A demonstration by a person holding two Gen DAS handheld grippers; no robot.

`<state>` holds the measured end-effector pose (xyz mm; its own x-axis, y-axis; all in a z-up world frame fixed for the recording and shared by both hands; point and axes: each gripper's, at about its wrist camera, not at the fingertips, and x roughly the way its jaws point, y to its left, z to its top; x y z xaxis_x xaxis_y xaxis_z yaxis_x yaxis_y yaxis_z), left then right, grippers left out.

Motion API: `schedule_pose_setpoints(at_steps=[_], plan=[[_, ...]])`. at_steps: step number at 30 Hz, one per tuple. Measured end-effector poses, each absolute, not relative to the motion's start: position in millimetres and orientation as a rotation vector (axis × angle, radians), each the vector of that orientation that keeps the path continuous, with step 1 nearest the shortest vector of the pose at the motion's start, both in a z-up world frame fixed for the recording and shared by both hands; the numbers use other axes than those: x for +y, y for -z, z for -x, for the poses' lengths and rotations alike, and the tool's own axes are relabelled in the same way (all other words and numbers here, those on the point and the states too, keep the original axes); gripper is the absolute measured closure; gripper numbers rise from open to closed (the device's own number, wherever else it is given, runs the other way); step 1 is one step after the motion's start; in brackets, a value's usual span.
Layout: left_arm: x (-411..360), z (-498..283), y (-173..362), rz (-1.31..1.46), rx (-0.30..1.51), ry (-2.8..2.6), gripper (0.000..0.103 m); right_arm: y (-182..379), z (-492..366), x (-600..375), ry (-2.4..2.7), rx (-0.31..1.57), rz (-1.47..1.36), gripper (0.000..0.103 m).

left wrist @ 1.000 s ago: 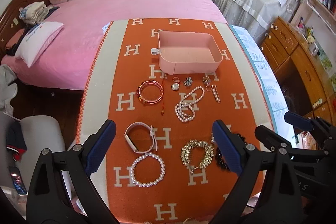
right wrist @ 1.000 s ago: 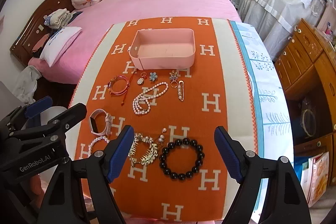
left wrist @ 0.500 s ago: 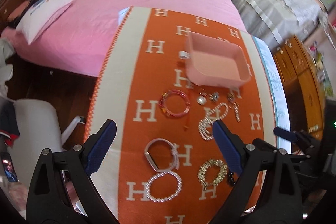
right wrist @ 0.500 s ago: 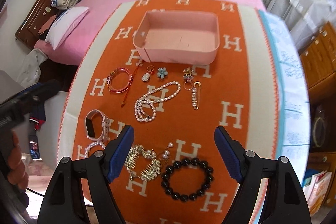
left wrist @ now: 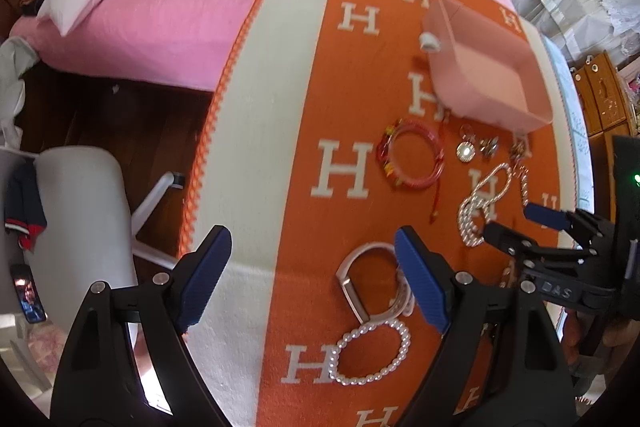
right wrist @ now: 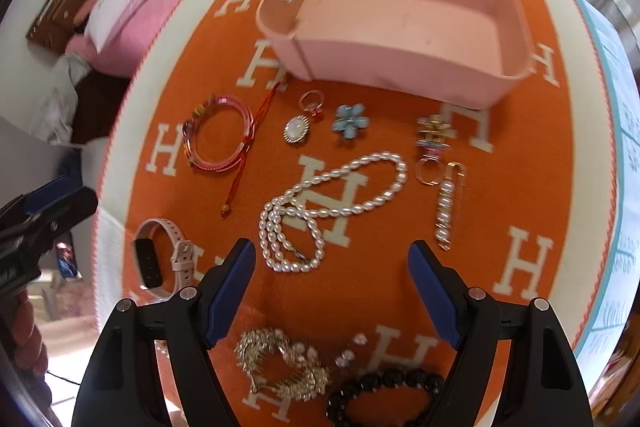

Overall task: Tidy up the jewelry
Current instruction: 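Grasp the white pearl bracelet with the left gripper while the right gripper grasps the pearl necklace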

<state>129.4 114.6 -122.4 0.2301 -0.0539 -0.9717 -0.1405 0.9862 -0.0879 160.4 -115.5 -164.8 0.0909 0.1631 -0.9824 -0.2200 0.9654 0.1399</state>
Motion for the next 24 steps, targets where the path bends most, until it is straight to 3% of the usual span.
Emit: schedule_pose_setpoints(at_steps=[10, 13, 16, 20, 24], plan=[[122, -103, 125, 0.207, 1.365, -0.068, 0.021, 197, -154, -60, -0.295, 1.413, 0.267, 0.022], [123, -87, 129, 0.21, 1.388, -0.045, 0.021, 200, -156, -57, -0.295, 1.401, 0.258, 0.027], [118, -69, 137, 0.198, 1.42, 0.0, 0.022, 196, -156, -60, -0.3, 1.388, 0.256, 0.04], [107, -47, 155, 0.177, 1.486, 0.062, 0.039, 192, -159, -62, -0.323, 1.372, 0.262, 0.084], [97, -32, 174, 0.17, 1.549, 0.097, 0.06, 187, -167, -81, -0.35, 1.397, 0.19, 0.095]])
